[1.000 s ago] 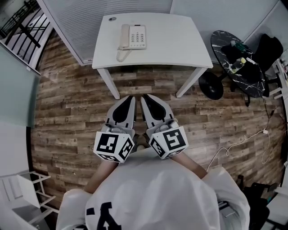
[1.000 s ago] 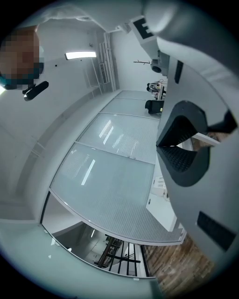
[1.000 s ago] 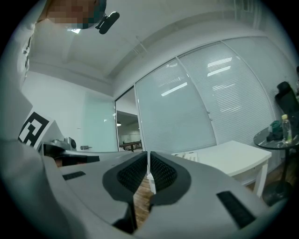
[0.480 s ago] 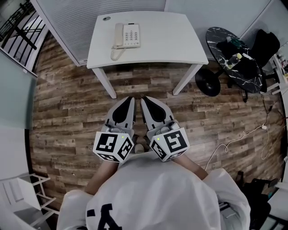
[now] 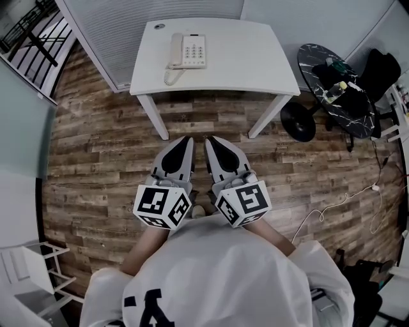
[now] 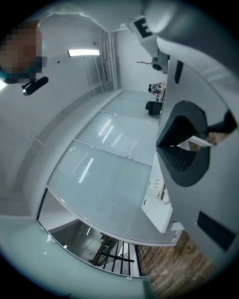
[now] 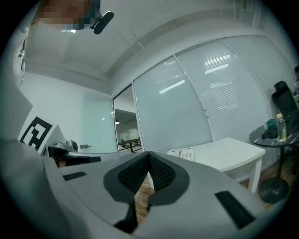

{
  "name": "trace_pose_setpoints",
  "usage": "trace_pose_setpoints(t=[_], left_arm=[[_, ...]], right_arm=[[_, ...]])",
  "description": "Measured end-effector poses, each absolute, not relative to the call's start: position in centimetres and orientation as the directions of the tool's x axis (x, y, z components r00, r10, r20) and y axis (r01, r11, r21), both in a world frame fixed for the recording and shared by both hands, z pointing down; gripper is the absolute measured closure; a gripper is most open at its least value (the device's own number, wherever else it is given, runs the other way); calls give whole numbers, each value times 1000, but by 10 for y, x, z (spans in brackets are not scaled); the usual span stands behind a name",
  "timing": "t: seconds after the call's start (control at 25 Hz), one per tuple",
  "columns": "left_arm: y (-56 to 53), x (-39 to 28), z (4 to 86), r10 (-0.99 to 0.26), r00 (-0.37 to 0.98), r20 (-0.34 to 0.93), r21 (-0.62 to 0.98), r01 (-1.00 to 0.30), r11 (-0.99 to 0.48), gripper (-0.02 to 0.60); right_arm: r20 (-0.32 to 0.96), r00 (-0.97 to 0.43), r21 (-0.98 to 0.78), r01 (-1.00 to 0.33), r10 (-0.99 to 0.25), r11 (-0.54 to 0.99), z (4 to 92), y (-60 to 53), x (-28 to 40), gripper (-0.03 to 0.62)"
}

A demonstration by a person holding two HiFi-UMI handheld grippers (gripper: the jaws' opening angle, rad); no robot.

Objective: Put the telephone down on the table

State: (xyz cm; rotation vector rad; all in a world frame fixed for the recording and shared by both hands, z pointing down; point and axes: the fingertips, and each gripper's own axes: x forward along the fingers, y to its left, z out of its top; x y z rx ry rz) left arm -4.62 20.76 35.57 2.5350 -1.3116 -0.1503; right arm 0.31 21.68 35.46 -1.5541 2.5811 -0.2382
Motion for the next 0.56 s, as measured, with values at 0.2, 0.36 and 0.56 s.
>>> trace_pose_setpoints(t=[0.2, 0.36, 0.56], left_arm=[[209, -44, 356, -803, 595, 34, 314, -769, -556, 575], [208, -45, 355, -802, 596, 32, 319, -767, -557, 575], [212, -38, 358, -787, 616, 38, 308, -756, -577, 576]], right_arm=[[-18, -462, -192, -869, -887, 456, 356, 219, 3, 568], [-22, -458, -190, -871, -889, 454, 354, 220, 4, 566], [-21, -450, -185, -876, -893, 446, 355, 222, 7, 567]])
